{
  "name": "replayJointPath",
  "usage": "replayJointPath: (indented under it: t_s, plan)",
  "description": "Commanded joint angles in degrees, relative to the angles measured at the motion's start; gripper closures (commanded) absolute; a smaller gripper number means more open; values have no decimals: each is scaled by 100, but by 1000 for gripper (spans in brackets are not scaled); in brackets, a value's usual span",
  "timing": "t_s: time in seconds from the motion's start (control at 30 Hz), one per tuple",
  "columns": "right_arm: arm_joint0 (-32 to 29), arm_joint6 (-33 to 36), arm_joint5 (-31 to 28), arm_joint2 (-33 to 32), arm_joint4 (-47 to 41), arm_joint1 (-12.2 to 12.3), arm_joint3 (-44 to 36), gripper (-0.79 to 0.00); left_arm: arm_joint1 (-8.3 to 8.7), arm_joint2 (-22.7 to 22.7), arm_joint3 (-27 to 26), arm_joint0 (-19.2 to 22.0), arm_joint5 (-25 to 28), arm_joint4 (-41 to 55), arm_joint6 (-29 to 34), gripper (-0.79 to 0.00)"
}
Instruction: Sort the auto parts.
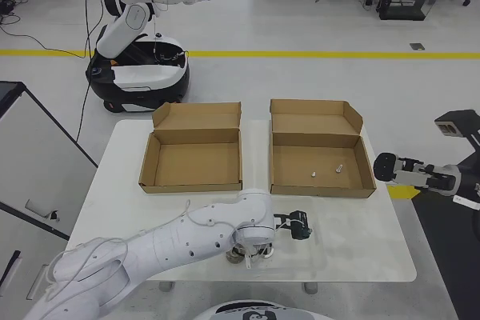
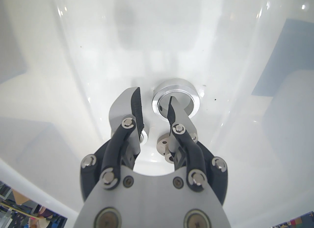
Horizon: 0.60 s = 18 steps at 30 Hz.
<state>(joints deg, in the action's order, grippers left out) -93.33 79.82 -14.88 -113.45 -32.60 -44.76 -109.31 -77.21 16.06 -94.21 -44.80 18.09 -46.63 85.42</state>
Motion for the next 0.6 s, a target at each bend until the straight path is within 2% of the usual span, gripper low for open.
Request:
replayJointPath:
  t_s: [0.0, 0.57]
  plan:
    - [0, 0, 0, 0, -1, 0, 0, -785, -6, -2, 3, -3, 13, -1, 4, -280]
    - [0, 0, 0, 0, -1, 0, 0, -785, -59, 6, 63, -49, 1, -27, 20, -262]
